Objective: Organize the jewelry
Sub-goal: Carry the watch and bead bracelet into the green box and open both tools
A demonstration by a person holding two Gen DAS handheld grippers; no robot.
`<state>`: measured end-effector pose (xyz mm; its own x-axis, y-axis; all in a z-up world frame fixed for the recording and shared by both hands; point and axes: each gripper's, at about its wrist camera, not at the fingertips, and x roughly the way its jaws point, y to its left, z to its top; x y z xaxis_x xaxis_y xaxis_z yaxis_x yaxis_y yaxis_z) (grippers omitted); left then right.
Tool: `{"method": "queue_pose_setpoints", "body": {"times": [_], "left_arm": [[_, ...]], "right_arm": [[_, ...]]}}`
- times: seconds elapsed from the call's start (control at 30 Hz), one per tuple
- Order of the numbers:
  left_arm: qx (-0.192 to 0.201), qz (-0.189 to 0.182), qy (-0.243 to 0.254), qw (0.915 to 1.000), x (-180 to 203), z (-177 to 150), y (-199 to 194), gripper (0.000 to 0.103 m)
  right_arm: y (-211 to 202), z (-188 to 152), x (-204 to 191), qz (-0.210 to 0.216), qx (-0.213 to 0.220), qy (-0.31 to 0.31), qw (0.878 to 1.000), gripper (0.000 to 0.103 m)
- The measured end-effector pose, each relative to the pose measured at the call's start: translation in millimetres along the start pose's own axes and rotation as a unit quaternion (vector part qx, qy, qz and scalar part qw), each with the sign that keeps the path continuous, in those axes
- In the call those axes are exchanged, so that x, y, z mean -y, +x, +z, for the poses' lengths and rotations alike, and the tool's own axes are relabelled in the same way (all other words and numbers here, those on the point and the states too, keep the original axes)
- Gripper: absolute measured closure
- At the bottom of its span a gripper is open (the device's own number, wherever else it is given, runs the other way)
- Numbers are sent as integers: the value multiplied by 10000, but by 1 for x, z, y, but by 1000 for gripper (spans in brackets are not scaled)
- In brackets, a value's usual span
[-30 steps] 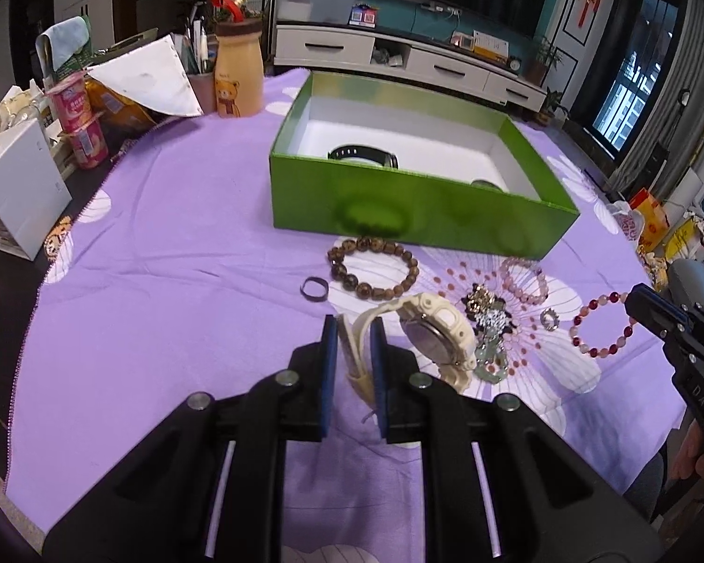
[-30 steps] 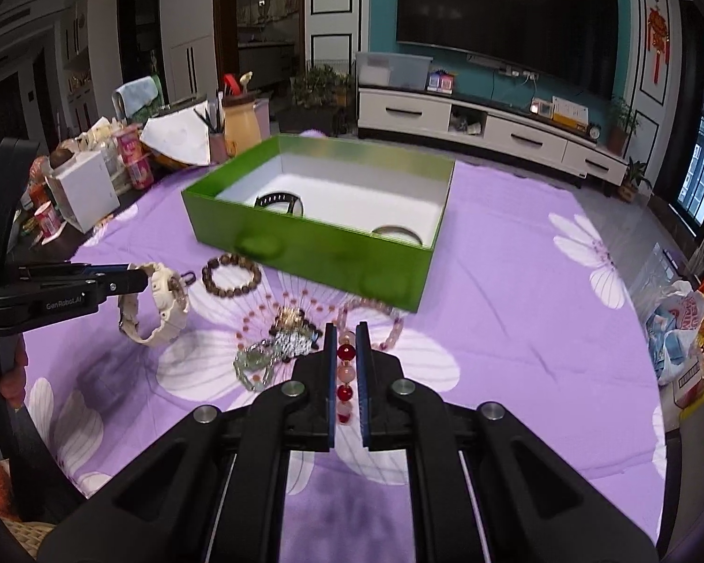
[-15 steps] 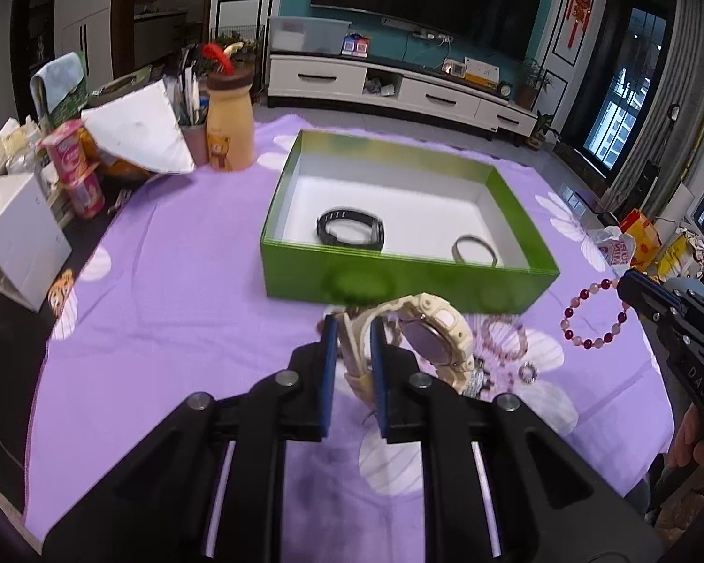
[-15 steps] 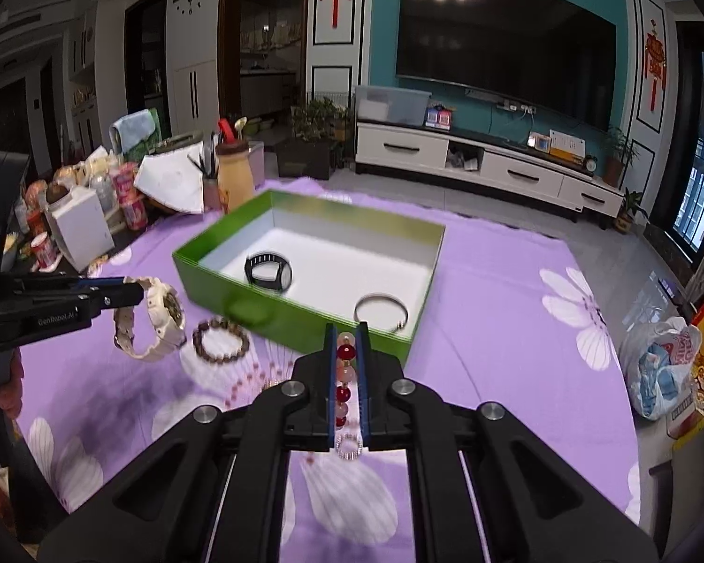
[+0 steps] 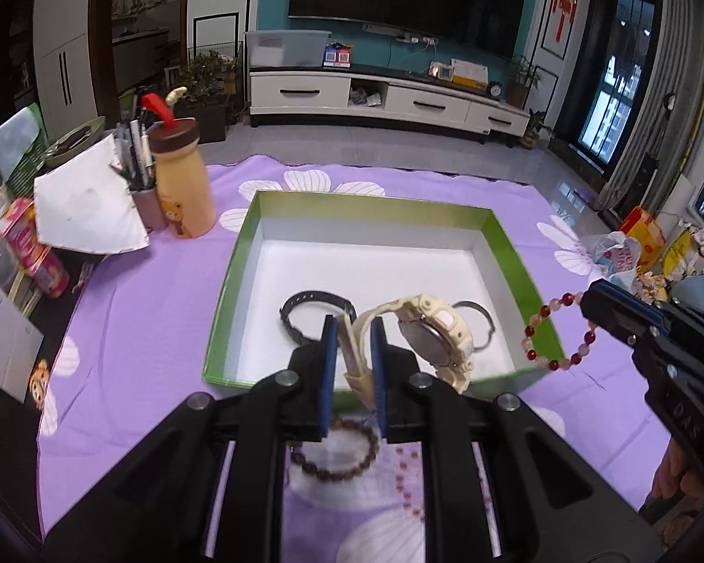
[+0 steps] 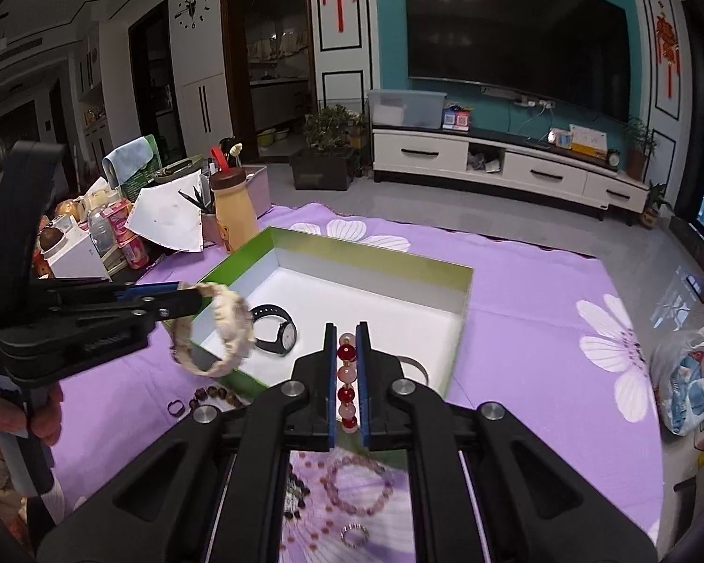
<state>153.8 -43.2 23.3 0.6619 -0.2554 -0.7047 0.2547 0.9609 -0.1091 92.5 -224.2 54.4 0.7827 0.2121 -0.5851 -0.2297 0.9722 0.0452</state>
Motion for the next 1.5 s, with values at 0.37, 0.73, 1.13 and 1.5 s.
{"method": "queue_pose_setpoints", "body": {"times": [0.37,0.73,1.13,1.5], "left_arm": [[-458,327,276,9980,14,19,74,88],[-330,391,244,9984,10,19,71,67],[-32,637,-224,9977,-41,-19,5,42],[-380,769,-688,9939,-78,-90,-29,39]], "right_arm": [[74,11,2,139,-433,32,9990,96],[85,2,13,87,-594,296,9978,77],[21,-33,32,25,-506,527,9973,75],[-10,-76,23,24,-786,649,9948,75]]}}
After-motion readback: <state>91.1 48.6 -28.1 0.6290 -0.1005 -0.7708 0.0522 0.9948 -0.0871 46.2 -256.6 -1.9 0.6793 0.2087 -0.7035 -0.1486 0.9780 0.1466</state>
